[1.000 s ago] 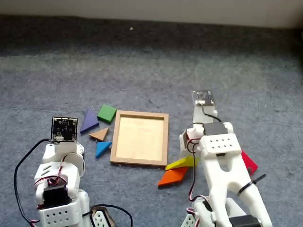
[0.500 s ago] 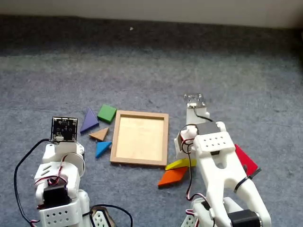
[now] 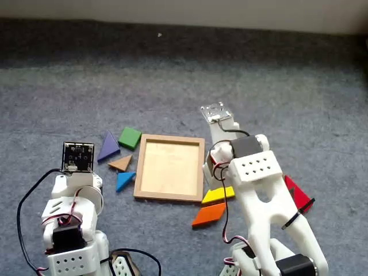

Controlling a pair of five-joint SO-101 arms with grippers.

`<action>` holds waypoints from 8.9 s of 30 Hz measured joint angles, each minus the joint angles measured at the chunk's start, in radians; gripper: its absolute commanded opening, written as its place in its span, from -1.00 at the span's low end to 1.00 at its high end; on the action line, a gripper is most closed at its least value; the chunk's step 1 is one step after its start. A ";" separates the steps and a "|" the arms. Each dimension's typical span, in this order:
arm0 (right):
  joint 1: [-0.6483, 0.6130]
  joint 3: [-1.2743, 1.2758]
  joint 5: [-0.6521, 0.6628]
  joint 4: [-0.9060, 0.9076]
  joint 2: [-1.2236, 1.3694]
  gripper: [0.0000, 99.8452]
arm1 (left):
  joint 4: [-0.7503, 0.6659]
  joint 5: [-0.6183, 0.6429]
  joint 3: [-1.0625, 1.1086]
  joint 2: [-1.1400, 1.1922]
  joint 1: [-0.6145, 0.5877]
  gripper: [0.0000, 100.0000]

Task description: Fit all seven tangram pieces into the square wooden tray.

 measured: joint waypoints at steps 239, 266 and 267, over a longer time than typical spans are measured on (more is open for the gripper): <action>-0.161 0.054 -0.548 -0.269 0.072 -0.56 | 0.000 -0.078 0.018 0.000 0.000 -0.98; 0.098 -0.169 -0.252 0.031 0.104 -0.57 | 0.000 -0.078 0.018 0.000 0.000 -0.98; 0.115 -0.137 -0.232 0.029 0.091 -0.59 | 0.000 -0.078 0.018 0.000 0.000 -0.98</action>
